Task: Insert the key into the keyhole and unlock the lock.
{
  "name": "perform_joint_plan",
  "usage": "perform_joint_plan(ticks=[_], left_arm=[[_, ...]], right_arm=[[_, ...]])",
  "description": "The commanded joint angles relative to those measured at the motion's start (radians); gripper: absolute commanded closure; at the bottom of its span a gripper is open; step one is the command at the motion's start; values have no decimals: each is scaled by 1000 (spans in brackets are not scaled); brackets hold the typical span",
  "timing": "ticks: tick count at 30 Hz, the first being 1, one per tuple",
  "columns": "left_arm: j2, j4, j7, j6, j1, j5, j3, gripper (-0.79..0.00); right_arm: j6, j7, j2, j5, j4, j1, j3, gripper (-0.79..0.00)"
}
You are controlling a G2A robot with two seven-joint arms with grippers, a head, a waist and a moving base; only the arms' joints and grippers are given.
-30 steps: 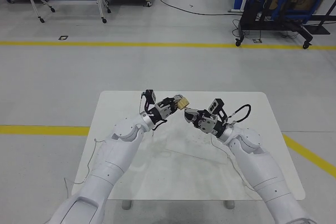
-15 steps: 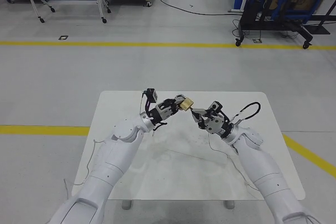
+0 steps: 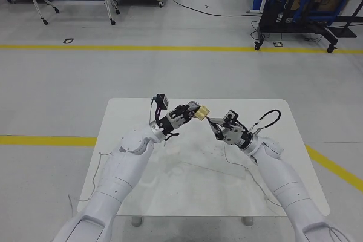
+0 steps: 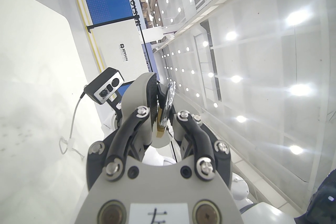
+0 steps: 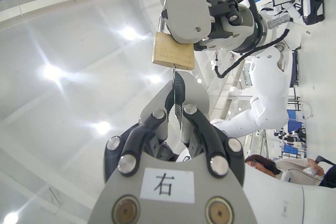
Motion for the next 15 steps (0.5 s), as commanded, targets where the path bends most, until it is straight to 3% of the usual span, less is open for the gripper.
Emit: perform_joint_plan(ticks=[1,3,4,6,8,15], left_arm=[[0,-3,1,-4,1,-4,-1,0],[0,-6,-1,-16,2,-5,-2,0],[0,-6,-3,-20,3,-3,-2,0],[1,-6,-2,-23,4,-1,-2,0],[2,-6,4,-25,3,9,-2,0],[6,-8,35,-17,-5,134,21,0]], right_arm=[[0,-2,3,-14,-11,-5,4,-139],[-1,-9,7,-30,-19,-9,15,-348],[-4,-12,10,-41,-25,-11,21,-557],[-11,-12,16,-54,-38,-19,38,-745],[-22,-15,24,-73,-55,-32,62,-785],[-98,-97,68,-183,-182,-131,218,-785]])
